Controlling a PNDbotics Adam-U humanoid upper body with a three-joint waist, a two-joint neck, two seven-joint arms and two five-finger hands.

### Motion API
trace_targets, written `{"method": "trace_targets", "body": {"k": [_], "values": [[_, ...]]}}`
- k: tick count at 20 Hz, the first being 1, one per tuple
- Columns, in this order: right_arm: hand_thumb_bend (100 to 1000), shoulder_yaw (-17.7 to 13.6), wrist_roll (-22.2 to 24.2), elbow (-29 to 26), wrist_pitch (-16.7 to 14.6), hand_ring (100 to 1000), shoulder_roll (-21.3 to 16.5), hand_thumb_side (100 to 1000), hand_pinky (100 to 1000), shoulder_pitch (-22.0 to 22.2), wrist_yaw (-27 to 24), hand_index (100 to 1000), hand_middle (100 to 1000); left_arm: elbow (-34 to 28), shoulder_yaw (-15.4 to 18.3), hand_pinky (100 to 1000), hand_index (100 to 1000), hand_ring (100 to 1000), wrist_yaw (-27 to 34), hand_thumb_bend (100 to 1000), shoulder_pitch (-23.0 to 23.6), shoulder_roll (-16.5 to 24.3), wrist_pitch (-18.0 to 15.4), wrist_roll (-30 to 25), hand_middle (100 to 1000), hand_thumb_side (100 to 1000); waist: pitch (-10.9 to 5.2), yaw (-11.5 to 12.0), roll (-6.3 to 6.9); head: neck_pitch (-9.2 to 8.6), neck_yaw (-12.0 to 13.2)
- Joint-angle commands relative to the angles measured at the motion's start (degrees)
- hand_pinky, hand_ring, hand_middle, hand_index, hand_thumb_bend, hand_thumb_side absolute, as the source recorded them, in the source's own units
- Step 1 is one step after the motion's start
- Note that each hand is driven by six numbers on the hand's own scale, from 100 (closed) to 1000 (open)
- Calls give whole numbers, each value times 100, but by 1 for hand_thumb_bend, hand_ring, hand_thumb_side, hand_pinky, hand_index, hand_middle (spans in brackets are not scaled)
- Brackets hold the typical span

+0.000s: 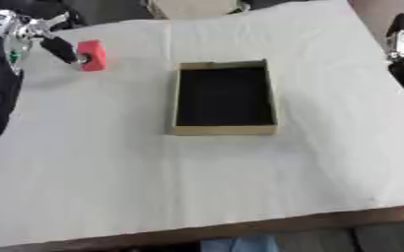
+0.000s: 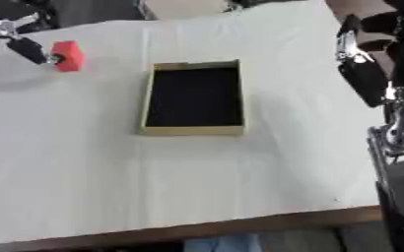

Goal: Pick up objects on the table and place them in the box.

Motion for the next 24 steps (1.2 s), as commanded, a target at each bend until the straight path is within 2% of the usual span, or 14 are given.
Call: {"method": "trace_targets", "body": {"k": [1, 10, 24], "values": [[193, -37, -52, -147, -8, 694, -126, 401, 571, -102, -78, 870, 582, -68, 75, 819, 888, 842, 78, 422, -88, 278, 45, 230, 815, 321, -56, -12, -5, -66, 25], [190, -42, -100, -180, -31, 693, -155, 401, 570, -145, -181, 870, 576, 11, 94, 819, 887, 832, 123, 392, -41, 340, 104, 502, 798, 285, 143, -88, 38, -137, 107], [185, -39, -124, -210, -56, 693, -184, 401, 571, -192, -265, 871, 573, 28, 96, 819, 887, 829, 168, 366, 27, 348, 192, 856, 795, 255, 307, -149, 85, -200, 156]]}}
